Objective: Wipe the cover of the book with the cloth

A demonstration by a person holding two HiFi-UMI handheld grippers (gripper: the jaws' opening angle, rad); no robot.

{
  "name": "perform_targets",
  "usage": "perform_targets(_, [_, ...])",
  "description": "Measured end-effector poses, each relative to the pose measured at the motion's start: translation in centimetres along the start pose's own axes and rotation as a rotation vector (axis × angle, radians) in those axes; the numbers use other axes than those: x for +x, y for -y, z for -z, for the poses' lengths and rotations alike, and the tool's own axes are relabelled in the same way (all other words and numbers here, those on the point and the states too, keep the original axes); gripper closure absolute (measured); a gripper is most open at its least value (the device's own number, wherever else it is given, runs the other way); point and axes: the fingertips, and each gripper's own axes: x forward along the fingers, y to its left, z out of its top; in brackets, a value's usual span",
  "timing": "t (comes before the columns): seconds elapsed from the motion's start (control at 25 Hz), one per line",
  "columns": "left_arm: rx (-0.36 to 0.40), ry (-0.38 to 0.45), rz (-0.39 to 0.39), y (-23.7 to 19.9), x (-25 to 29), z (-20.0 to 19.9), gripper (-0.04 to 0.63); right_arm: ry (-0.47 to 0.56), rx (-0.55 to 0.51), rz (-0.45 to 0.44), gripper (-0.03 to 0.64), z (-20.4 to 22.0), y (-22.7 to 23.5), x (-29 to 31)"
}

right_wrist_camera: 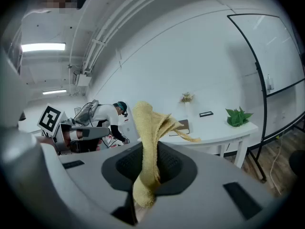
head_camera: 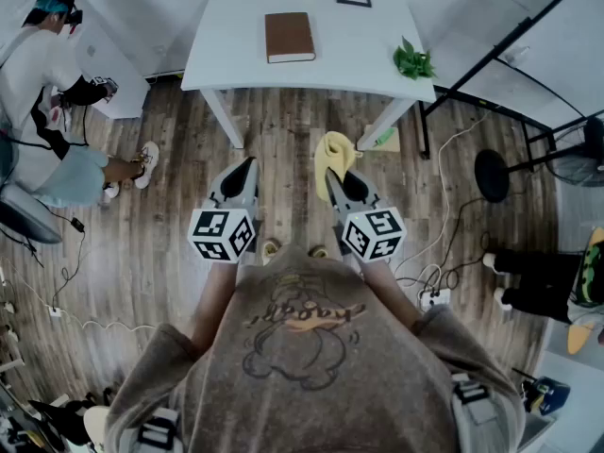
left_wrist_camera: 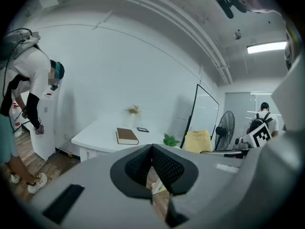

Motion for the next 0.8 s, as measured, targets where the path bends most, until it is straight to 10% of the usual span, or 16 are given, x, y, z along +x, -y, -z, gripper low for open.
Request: perform_targets(0.8, [0.038,-0.046,0.077,-4.1,-1.4,0.3,0.592,0.029,0.024,0.042,0.554,1.3,-3.8,3.3])
